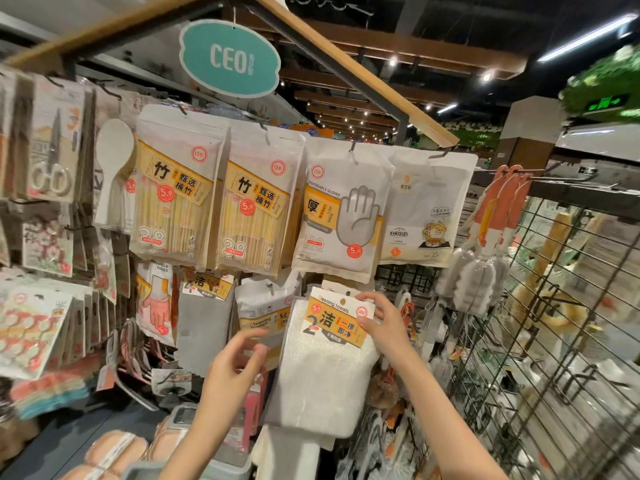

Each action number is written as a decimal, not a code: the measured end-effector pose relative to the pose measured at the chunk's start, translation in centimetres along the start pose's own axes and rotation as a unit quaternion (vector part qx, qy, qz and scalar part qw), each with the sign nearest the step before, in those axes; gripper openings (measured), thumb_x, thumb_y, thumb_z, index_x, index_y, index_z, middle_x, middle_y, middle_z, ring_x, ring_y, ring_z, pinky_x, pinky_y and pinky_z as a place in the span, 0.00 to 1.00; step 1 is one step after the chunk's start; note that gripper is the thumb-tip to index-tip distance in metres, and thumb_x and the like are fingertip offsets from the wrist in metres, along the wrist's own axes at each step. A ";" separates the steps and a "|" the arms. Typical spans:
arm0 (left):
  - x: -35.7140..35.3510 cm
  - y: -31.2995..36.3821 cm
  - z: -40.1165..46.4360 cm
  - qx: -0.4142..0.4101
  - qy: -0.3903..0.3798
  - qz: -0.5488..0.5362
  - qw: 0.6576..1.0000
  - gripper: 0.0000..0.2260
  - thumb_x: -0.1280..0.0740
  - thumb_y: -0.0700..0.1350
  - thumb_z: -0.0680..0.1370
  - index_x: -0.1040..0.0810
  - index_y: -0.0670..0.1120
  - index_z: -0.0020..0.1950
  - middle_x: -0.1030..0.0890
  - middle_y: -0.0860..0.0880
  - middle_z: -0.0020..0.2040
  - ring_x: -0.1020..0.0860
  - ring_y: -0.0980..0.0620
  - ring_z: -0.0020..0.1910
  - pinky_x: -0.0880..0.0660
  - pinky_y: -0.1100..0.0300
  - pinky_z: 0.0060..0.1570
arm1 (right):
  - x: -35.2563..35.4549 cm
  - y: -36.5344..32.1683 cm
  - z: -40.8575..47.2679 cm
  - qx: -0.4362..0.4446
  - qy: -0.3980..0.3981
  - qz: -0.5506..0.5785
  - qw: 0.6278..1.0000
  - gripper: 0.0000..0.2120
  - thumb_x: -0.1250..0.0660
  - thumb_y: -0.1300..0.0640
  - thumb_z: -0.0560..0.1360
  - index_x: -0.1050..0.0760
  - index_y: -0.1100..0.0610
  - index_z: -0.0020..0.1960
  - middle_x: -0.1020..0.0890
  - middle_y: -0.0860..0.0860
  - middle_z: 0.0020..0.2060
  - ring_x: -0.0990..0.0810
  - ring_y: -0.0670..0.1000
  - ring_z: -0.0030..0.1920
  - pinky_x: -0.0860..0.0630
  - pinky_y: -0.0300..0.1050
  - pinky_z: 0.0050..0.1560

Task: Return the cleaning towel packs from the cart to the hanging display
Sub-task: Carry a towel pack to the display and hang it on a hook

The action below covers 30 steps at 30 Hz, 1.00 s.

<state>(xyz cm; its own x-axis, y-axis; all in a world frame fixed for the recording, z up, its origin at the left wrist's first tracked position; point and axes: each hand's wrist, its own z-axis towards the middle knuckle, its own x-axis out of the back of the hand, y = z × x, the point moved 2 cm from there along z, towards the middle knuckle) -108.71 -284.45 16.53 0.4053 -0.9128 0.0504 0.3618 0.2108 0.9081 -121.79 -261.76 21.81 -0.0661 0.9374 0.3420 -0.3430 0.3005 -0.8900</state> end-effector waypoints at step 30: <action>9.6 -0.2 1.0 -0.004 -0.024 0.076 0.997 0.10 0.35 0.40 0.78 0.20 0.55 0.51 0.20 0.54 0.47 0.24 0.62 0.43 0.27 0.65 0.42 | -3.6 2.9 2.7 0.008 0.223 -0.351 0.910 0.15 0.30 0.60 0.71 0.29 0.49 0.54 0.32 0.50 0.57 0.27 0.52 0.49 0.28 0.44 0.35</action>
<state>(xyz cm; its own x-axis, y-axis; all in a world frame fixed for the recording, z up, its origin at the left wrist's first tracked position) -105.69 -293.61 17.26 0.4159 -0.8854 0.2075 0.3065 0.3513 0.8847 -125.07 -264.77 18.77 0.5594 0.4954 0.6645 -0.1679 0.8528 -0.4945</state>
